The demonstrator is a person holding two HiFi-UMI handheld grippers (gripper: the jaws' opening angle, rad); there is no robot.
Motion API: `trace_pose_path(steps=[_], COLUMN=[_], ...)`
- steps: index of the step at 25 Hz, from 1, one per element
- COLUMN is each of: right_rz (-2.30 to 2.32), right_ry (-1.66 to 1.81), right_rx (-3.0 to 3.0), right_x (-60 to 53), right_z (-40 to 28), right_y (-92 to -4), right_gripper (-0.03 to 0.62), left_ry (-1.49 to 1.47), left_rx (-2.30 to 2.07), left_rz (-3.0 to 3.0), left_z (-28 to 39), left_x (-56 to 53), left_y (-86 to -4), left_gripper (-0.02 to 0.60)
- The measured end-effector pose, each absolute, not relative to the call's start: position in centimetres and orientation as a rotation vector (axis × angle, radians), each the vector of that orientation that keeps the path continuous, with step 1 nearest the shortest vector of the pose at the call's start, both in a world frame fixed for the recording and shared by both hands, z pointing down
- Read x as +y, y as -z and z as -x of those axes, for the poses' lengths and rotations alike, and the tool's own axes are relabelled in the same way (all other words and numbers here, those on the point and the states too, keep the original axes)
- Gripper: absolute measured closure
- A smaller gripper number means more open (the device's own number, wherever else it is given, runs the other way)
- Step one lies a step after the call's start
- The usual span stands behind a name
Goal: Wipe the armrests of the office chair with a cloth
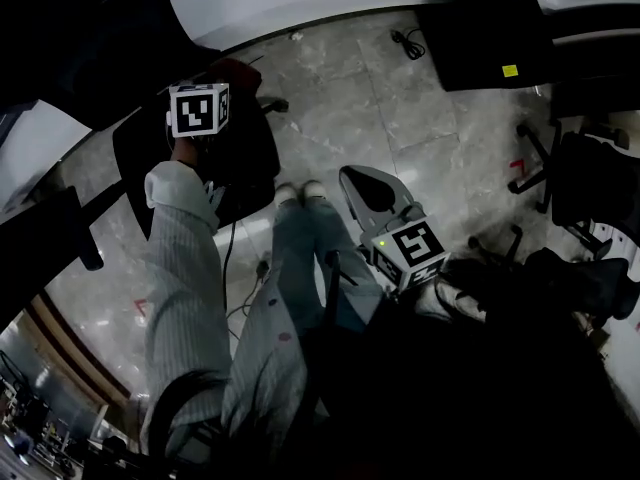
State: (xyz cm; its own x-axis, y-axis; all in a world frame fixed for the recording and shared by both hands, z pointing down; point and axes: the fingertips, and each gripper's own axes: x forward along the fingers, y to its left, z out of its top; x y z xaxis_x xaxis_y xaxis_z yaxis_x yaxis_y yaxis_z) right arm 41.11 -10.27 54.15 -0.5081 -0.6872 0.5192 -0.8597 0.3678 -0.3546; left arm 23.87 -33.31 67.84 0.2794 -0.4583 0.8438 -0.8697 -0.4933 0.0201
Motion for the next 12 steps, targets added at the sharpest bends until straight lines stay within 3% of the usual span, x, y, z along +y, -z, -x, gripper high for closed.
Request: trace_pose_path(steps=[12], right_rz=[-1.259], right_ry=[-0.786], right_rx=[-2.480], right_x=[-11.2], right_z=[-37.6], right_y=[-50.3], right_gripper=[0.592], left_ry=[-1.182], left_rx=[-0.820], left_rz=[-2.198], left_z=[-28.9], left_x=[-12.8], left_y=[-64.5], left_gripper=[0.557])
